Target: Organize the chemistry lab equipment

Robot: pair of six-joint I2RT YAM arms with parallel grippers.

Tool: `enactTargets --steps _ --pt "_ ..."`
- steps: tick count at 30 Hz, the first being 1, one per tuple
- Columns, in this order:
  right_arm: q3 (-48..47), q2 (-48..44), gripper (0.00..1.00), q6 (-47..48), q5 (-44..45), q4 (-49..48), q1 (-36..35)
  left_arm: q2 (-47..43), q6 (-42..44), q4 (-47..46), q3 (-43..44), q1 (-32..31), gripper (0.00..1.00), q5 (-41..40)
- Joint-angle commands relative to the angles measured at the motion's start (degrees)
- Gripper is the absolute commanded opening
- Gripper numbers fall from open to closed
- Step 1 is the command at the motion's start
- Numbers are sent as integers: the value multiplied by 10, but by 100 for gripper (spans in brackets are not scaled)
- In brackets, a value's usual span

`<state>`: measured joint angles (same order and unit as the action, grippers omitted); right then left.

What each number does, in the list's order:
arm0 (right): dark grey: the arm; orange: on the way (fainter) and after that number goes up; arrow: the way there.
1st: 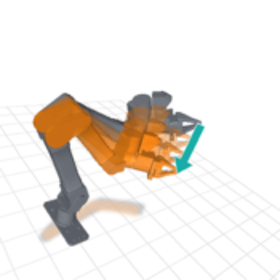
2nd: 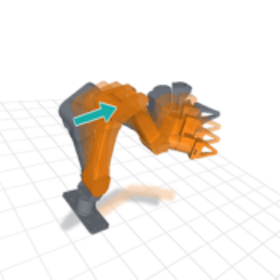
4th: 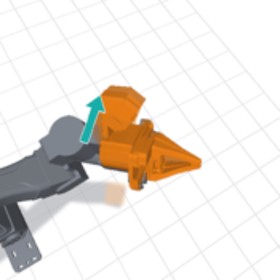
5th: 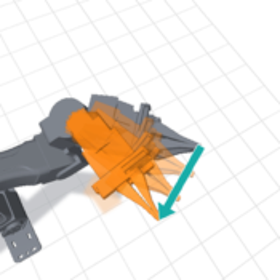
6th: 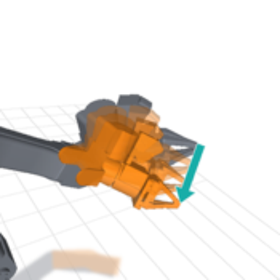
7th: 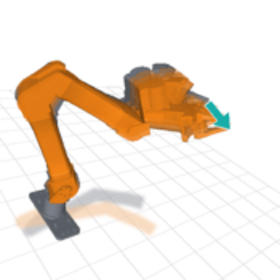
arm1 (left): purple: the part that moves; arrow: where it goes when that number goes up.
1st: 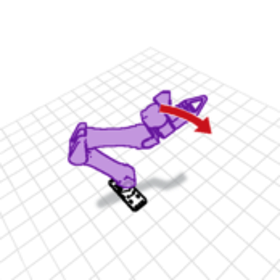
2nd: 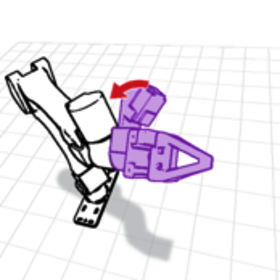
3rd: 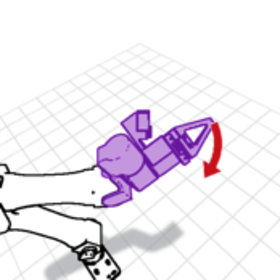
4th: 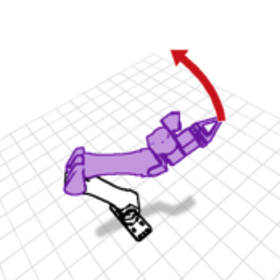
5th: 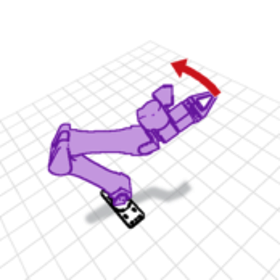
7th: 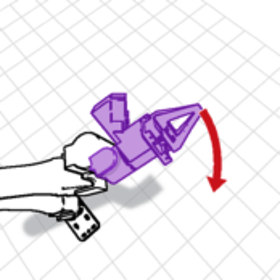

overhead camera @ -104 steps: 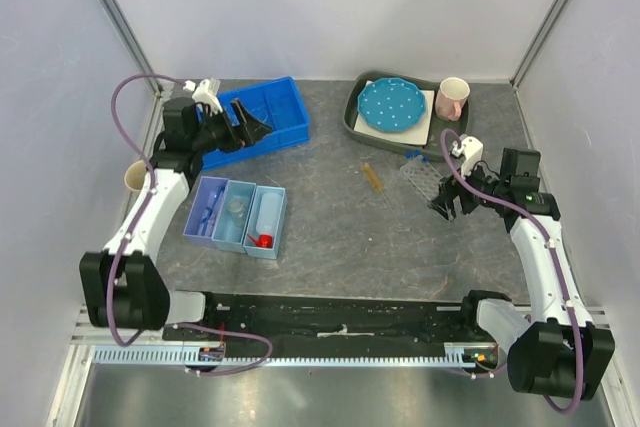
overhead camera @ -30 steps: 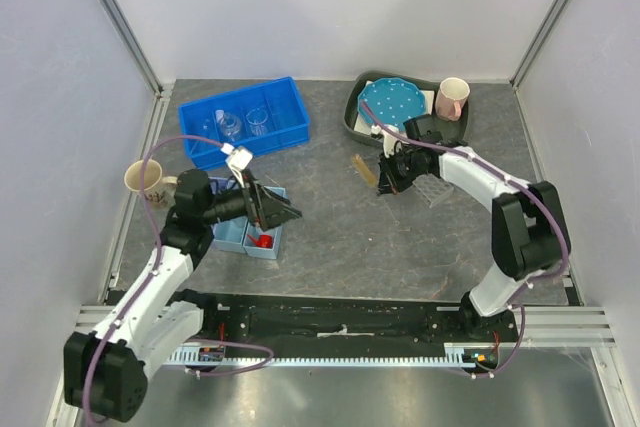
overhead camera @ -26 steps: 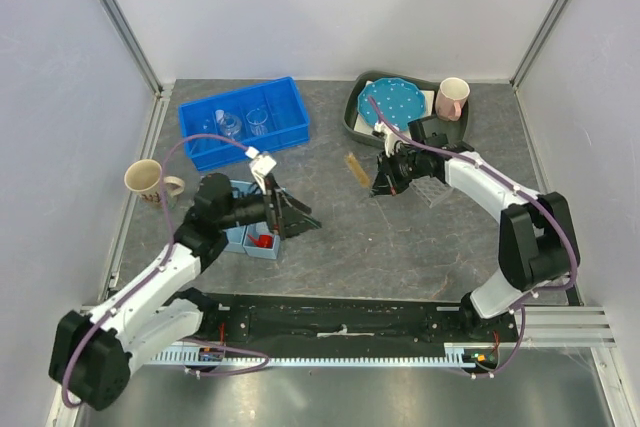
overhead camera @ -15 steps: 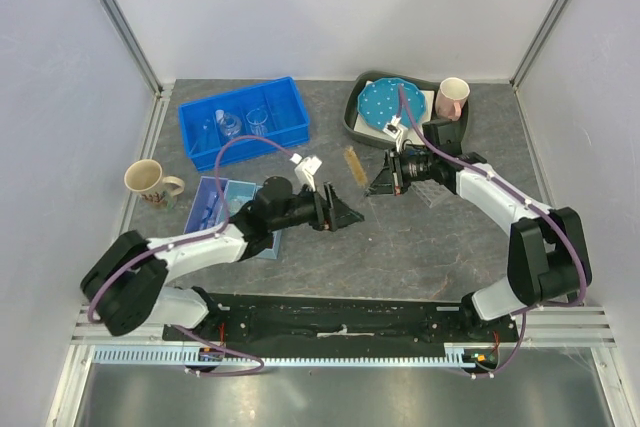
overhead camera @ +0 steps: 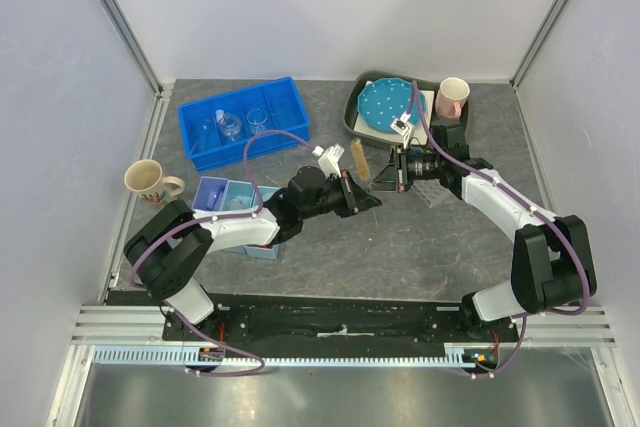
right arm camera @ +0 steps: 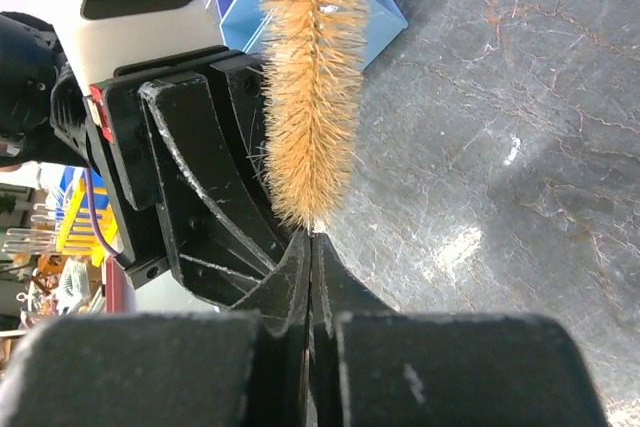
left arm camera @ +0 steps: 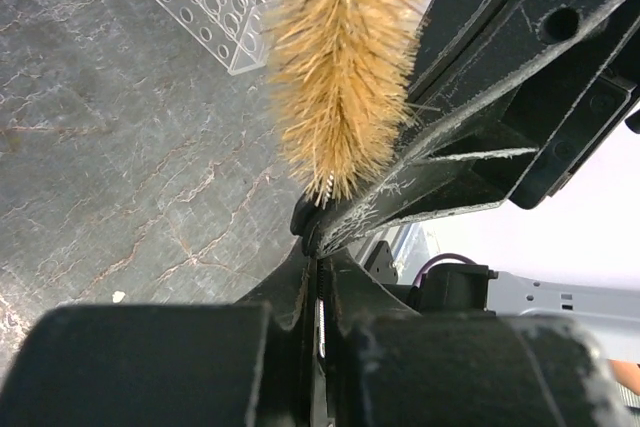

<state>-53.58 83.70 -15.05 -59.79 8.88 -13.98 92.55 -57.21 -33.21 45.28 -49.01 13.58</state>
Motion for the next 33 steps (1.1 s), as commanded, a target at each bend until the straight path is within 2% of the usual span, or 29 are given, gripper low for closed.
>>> enactTargets --steps 1,2,3,5,6,8,10,11,12,13,15,16,17,19,21,24,25,27,28,33 --pt "-1 -34 5 34 -9 -12 5 -26 30 17 12 2 2 -26" --pt "-16 -38 11 64 0 31 10 -33 40 32 7 5 2 -23" --pt "-29 -41 23 141 32 66 10 -41 49 42 4 8 2 -12" --pt "-72 -53 34 228 78 165 11 -66 75 73 -4 25 2 9" --pt "-82 -57 45 290 98 188 11 -75 83 88 -7 34 2 37" --pt "-88 -81 57 327 143 219 17 -103 108 123 -13 66 2 64" --pt "-76 -116 64 369 154 222 24 -122 138 184 -15 115 2 109" --pt "-54 -128 71 385 151 221 32 -138 150 207 -10 134 2 123" --pt "-43 -141 75 400 144 223 39 -143 179 266 -2 154 2 150" --pt "-28 -164 76 431 142 226 45 -145 197 296 22 199 2 168" --pt "-13 -186 80 450 145 234 67 -129 234 364 61 243 2 219" --pt "-1 -202 81 455 144 232 74 -120 270 427 85 281 2 229" --pt "2 -208 82 462 134 231 89 -103 292 464 138 298 2 235" --pt "7 -214 82 465 127 232 101 -46 341 542 223 340 2 243" --pt "7 -211 83 470 137 232 102 24 358 575 279 376 3 259" --pt "6 -206 83 472 142 235 102 101 357 638 401 404 3 280" --pt "4 -205 83 474 140 237 103 149 355 655 468 408 3 276" --pt "4 -206 83 477 139 238 102 197 352 700 534 414 4 267" --pt "6 -209 83 479 138 239 102 238 351 713 593 415 5 261" --pt "7 -211 83 483 141 240 103 328 339 777 729 418 9 226"
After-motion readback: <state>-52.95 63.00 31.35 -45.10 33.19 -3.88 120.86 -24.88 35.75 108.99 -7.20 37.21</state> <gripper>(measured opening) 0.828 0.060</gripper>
